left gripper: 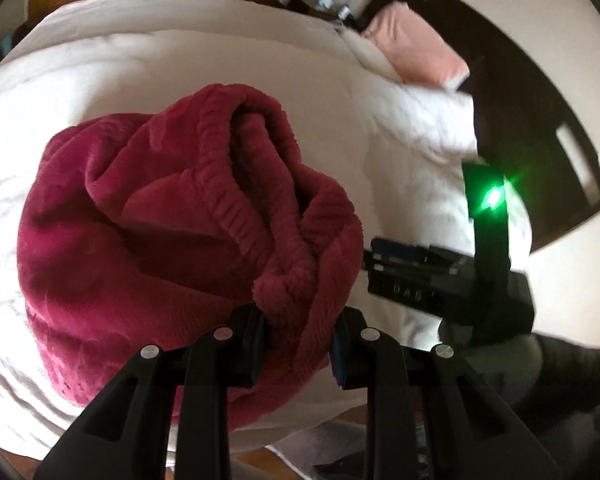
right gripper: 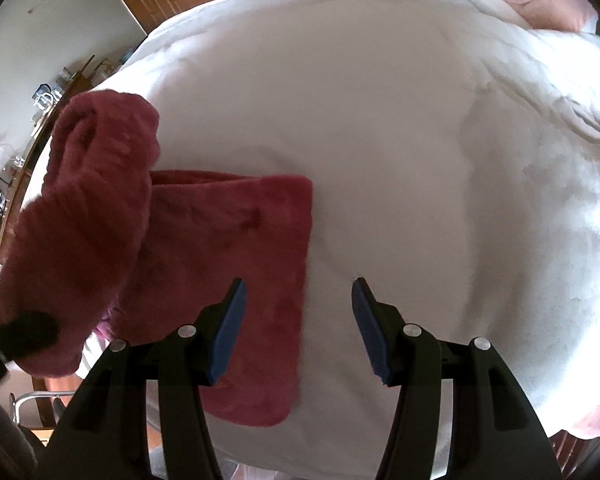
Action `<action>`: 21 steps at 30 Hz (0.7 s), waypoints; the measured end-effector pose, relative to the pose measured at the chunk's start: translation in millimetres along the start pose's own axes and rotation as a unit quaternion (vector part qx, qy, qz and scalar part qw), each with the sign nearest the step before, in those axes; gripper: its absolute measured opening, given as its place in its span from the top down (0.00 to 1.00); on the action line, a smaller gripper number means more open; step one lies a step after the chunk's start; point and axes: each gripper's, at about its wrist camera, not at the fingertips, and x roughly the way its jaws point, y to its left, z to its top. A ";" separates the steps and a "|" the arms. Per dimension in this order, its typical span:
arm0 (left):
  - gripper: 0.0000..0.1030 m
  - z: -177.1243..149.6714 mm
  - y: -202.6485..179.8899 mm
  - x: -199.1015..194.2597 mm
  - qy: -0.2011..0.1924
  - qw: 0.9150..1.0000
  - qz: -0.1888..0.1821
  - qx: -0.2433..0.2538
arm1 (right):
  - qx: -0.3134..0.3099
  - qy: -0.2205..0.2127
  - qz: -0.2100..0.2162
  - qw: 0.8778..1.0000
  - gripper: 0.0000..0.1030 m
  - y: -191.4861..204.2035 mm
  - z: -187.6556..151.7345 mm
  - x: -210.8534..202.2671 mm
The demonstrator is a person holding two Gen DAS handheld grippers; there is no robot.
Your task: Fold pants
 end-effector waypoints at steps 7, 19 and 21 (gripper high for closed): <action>0.76 -31.8 -17.7 33.6 0.041 0.998 0.012 0.038 | 0.023 -0.003 0.007 1.000 0.46 -23.2 3.5 -4.5; 0.54 -54.9 -34.4 71.7 0.055 0.994 0.040 0.082 | 0.032 -0.019 0.078 0.996 0.31 -21.5 21.4 -23.8; 0.36 -56.2 -35.6 72.9 0.054 0.995 0.020 0.080 | 0.020 -0.021 0.088 0.996 0.31 -13.1 26.9 -24.9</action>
